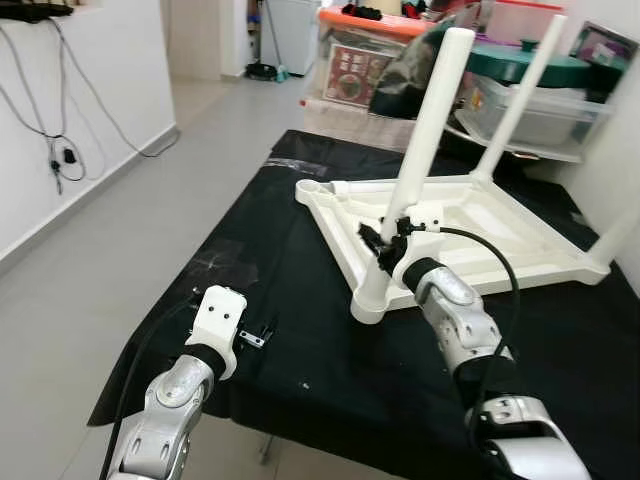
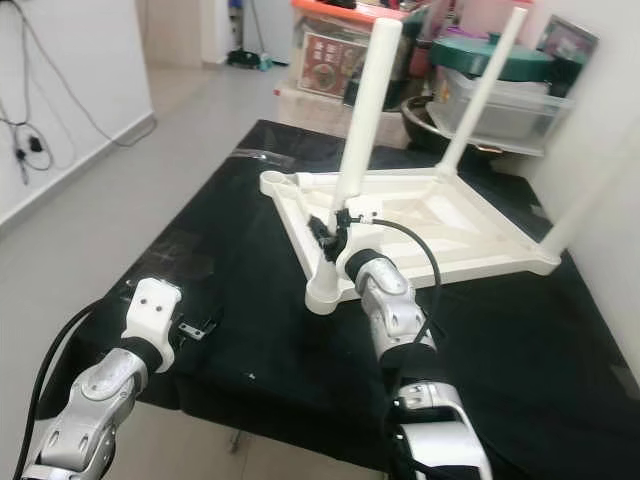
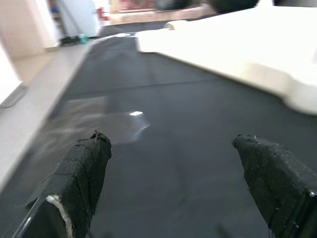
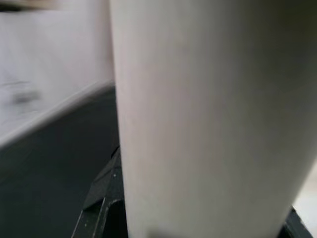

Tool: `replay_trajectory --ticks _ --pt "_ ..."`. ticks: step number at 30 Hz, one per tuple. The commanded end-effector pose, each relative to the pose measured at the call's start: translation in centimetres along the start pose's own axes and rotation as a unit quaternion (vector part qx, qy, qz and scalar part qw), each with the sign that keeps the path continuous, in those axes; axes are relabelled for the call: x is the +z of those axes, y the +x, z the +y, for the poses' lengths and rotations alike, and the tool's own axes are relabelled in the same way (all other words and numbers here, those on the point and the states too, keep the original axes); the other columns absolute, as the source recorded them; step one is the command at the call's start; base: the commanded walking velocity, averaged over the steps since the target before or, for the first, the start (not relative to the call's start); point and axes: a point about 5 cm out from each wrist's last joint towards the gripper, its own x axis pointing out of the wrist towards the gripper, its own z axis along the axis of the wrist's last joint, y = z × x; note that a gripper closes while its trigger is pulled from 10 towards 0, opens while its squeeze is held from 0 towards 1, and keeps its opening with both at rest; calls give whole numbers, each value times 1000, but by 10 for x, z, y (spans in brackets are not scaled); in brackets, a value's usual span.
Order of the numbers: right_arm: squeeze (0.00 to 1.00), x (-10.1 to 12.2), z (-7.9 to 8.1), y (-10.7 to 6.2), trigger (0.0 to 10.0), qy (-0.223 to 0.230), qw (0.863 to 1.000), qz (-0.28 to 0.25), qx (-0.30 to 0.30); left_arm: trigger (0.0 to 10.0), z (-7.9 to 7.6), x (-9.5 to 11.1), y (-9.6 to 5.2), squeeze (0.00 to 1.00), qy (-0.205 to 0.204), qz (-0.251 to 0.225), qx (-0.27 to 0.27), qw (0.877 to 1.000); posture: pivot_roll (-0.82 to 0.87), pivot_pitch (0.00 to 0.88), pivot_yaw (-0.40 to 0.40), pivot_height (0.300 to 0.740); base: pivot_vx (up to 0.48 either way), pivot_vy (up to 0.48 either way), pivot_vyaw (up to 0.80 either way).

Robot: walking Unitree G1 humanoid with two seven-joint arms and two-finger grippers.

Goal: Building children table

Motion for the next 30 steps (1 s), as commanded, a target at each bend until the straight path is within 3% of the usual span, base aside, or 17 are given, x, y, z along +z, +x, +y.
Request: replay_trajectory --ticks 1,2,5,6,7,8,9,10,11,17,18,19,21,25,28,30 --pt "0 -21 -47 -17 0 -26 985 36 -165 10000 -2 -2 -2 0 1 5 -5 1000 111 0 -132 740 0 0 0" --pt "0 -27 -48 -34 0 -39 981 27 -189 10000 -2 -3 -2 0 1 6 -7 1000 106 0 -124 740 0 0 0" --pt "0 -34 -38 -49 431 -40 981 34 -187 10000 -3 -3 -2 0 0 6 -9 1000 92 0 -116 740 0 0 0" --pt "0 -39 -31 -52 6980 -35 983 50 -175 10000 -3 -3 -2 0 0 7 -10 1000 90 0 -114 740 0 0 0" --pt "0 -41 -26 -55 6980 -31 984 61 -165 10000 -3 -3 -2 0 0 7 -11 1000 90 0 -114 740 0 0 0" --pt "0 -43 -17 -56 10000 -8 988 65 -139 10000 -4 -4 -2 0 -1 8 -13 1000 79 0 -108 740 0 0 0" --pt "0 -43 -17 -56 10000 -8 988 65 -139 10000 -4 -4 -2 0 -1 8 -13 1000 79 0 -108 740 0 0 0" --pt "0 -39 -8 -55 10000 13 994 51 -99 10000 -5 -4 -2 0 -1 8 -15 1000 81 0 -108 740 0 0 0" --pt "1000 -32 -3 -53 10000 31 996 30 -79 10000 -6 -4 -2 0 -1 8 -16 1000 81 0 -108 740 0 0 0" --pt "1000 -2 -2 -35 10000 34 999 -5 -35 10000 -5 -3 -1 0 -2 6 -15 1000 89 0 -116 740 0 0 0" --pt "0 23 -5 -19 10000 45 998 -34 18 10000 -4 -3 -1 0 -2 5 -12 1000 92 0 -120 740 0 0 0" --pt "0 23 -5 -19 10000 45 998 -34 18 10000 -4 -3 -1 0 -2 5 -12 1000 92 0 -120 740 0 0 0" --pt "0 36 -4 -8 10000 52 992 -52 98 10000 -4 -3 -1 0 -2 5 -12 1000 87 0 -118 740 0 0 0" --pt "0 30 7 -2 10000 48 972 -21 228 10000 -6 -2 1 0 -3 2 -17 1000 97 0 -124 740 0 0 0" --pt "0 28 10 -3 10000 45 967 -19 252 10000 -6 -2 1 0 -3 1 -17 1000 97 0 -124 740 0 0 0" --pt "0 16 17 -1 10000 13 962 -2 274 10000 -6 -2 1 0 -2 1 -16 1000 101 0 -125 740 0 0 0"
